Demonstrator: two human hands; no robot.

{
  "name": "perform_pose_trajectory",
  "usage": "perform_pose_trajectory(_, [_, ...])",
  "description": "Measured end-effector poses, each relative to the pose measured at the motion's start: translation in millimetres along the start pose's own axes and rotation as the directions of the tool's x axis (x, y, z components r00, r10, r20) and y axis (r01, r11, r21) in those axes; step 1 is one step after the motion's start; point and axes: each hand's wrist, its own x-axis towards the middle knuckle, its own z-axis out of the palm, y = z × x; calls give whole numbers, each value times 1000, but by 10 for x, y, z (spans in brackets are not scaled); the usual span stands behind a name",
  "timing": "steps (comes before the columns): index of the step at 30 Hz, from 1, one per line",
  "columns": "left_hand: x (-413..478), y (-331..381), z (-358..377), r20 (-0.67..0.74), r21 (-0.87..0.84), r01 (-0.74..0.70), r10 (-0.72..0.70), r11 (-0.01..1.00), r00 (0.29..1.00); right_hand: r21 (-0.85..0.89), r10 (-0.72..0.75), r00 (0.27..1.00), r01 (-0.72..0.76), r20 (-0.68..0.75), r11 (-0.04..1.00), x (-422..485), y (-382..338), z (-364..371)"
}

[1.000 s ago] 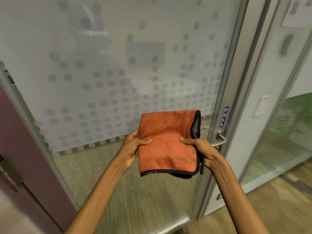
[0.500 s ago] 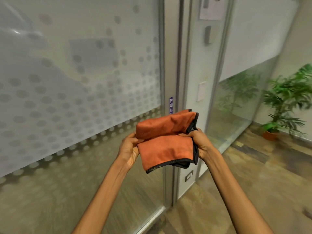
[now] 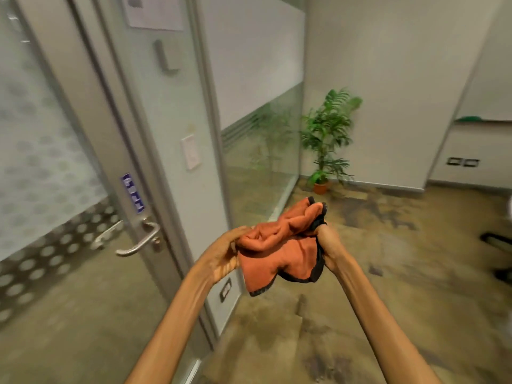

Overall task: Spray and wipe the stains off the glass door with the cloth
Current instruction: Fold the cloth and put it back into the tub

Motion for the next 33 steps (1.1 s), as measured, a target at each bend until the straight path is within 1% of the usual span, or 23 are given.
perform_pose_trajectory(3, [304,-89,503,138,204,176,-207,963,969,48,-26,992,32,-124,998,18,-84,-588])
perform_pose_trajectory(5, [542,-157,859,226,283,233,-301,930,926,23,-28,982,33,-186,999,7,-156,-986])
perform_pose_trajectory(7, [754,-215,1257,261,300,222,-304,928,916,0,-27,974,28,-224,1000,-23,-207,-1391])
perform_pose_trajectory(10, [1017,-315,1848,269,312,197,-285,929,920,-27,-32,952,26,-303,999,-89,-282,-1977])
perform_pose_trajectory(12, [1170,-384,2198,303,305,185,-279,934,911,6,-39,934,44,-355,999,-128,-337,-2307])
perform_pose_trajectory(14, [1332,-442,2508,336,318,143,-252,937,908,75,-34,921,69,-388,995,-145,-394,-2609])
perform_pose_trajectory(16, [1519,-485,2790,353,303,78,-188,950,916,160,-21,931,85,-364,984,-144,-456,-2898])
perform_pose_trajectory(18, [1741,-522,3043,368,265,59,-158,962,916,246,1,948,82,-319,966,-142,-516,-3173])
perform_pose_trajectory(22, [2154,-519,3490,432,226,98,-190,969,882,396,-34,985,99,-167,913,-15,-634,-3659])
perform_pose_trajectory(24, [2340,-536,3708,465,215,115,-205,970,861,428,-45,992,91,-116,899,89,-701,-3809])
perform_pose_trajectory(25, [2433,-553,3811,477,225,111,-209,968,854,406,-51,990,101,-133,908,148,-736,-3862])
perform_pose_trajectory(27, [2610,-593,4023,497,249,95,-212,964,842,284,-59,956,144,-288,948,282,-779,-3938])
perform_pose_trajectory(28, [2685,-618,4124,506,255,96,-218,962,835,242,-48,936,139,-348,960,345,-777,-3986])
perform_pose_trajectory(31, [2856,-723,4402,534,295,93,-244,951,810,172,-15,905,97,-424,980,480,-744,-4172])
perform_pose_trajectory(33, [2979,-770,4593,556,331,83,-265,940,788,87,-14,875,64,-484,994,516,-746,-4339])
